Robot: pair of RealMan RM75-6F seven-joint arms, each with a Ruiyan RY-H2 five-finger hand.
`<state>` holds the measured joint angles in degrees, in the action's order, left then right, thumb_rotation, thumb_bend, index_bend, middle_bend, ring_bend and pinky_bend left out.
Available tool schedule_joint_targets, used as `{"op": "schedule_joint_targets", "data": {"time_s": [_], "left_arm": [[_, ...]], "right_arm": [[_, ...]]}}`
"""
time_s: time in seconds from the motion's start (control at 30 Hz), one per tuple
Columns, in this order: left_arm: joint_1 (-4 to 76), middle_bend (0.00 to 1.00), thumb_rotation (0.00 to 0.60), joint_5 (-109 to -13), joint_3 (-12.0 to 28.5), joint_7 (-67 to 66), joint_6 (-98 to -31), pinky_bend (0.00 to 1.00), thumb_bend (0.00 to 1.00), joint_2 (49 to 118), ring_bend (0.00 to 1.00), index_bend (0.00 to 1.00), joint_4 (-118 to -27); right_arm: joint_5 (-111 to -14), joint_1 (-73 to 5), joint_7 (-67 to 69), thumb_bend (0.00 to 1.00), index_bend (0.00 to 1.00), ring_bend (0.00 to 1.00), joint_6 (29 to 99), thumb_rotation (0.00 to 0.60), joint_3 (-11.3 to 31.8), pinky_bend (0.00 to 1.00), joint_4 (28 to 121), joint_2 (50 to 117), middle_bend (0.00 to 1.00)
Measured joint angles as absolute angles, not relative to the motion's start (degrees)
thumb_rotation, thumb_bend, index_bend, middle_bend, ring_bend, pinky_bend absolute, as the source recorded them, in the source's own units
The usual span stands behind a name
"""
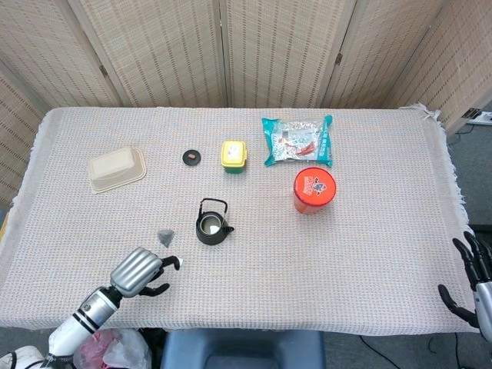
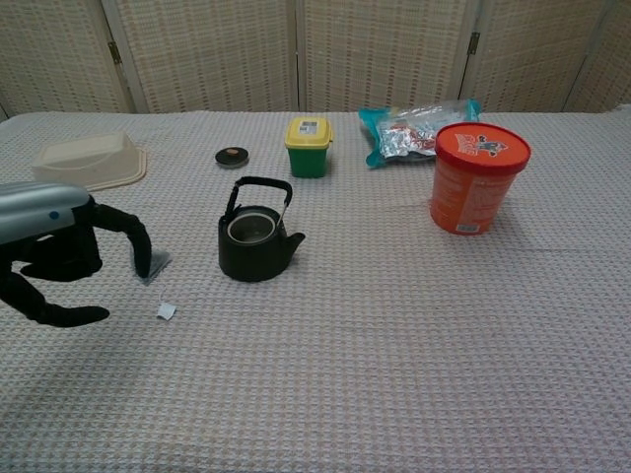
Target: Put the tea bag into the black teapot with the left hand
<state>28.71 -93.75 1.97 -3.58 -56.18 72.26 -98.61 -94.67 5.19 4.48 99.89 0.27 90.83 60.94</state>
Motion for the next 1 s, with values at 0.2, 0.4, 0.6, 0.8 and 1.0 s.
{"op": "schedule_joint_targets", "data": {"time_s": [0.2,0.4,0.6,0.8,1.0], "left_arm": [[32.3,1.0,0.6,-92.1,3.0,-1.7,-52.8,1.0,0.33,76.7,1.0,0.42,-91.6],[35.4,1.0,0.6,-93.0,2.2,3.2,-51.0,1.0,0.33,80.9,1.0,0.41,-81.9],[37.3,1.0,0.6,-94.6,0.3,6.4,-51.2,1.0,0.33,84.5,1.0,0.42,-75.7],[38.4,1.0,0.6,-95.2,-0.8,8.3,-52.0,1.0,0.33,86.5,1.0,0.44,-73.0],[39.3,1.0,0.6,-94.5,-1.2,8.9,-51.6,1.0,0.33,87.3,1.0,0.44,-71.4]], "right_arm": [[-94.9,5.9,6.1,0.26,0.0,0.0,101.7,0.6,0.8,0.0,90.2,60.8,0.0],[-95.8,6.7,7.6,0.26,0.0,0.0,103.4,0.6,0.9,0.0,89.0,61.0,0.0],[-95.6,6.4,7.0,0.26,0.0,0.0,102.3,0.6,0.9,0.0,89.1,61.0,0.0],[-95.8,6.1,5.7,0.26,0.0,0.0,101.3,0.6,0.8,0.0,89.6,61.1,0.0],[-96.0,6.0,5.2,0.26,0.0,0.0,100.9,0.6,0.7,0.0,89.8,61.0,0.0]]}}
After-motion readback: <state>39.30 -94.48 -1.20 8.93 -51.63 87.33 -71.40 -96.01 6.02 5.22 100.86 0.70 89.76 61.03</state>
